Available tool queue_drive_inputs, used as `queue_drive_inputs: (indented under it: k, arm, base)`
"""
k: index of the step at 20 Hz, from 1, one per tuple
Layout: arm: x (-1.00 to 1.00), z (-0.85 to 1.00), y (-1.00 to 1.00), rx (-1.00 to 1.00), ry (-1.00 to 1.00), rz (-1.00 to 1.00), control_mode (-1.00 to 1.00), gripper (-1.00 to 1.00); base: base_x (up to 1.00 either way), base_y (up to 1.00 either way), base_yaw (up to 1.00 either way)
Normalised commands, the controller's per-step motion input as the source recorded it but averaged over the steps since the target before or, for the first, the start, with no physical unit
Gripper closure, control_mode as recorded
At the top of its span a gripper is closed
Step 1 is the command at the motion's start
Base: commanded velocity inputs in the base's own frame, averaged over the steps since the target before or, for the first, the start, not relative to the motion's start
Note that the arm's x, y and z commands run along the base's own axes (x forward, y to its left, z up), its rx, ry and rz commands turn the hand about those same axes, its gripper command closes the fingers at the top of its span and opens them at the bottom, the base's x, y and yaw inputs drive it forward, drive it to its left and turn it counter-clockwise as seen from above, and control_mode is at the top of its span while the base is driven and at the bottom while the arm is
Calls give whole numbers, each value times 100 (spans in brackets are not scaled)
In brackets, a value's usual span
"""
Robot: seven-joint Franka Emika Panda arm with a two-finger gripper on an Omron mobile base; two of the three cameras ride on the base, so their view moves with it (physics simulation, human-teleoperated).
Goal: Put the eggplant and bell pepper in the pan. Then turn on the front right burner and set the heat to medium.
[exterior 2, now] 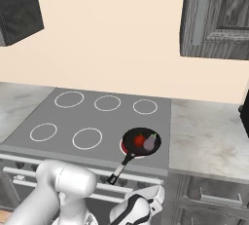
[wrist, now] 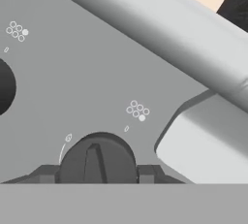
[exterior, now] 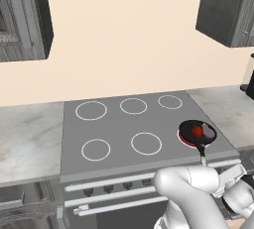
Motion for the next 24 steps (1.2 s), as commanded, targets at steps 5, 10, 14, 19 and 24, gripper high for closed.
queue_drive_inputs:
  k: [5, 10, 14, 19, 24]
  arm:
    - [-2, -13, -17, -26, 0, 0, -100, 100]
    - [-3, 0, -9, -21, 0, 0, -100, 100]
    - [-3, 0, -3, -18, 0, 0, -100, 100]
    - [-5, 0, 0, -17, 0, 0, -100, 100]
    - [-1, -9, 0, -26, 0, -5, -100, 100]
  base:
    - [0, 0, 0]
    - [0, 0, 0]
    - [0, 0, 0]
    - [0, 0, 0]
    - [0, 0, 0]
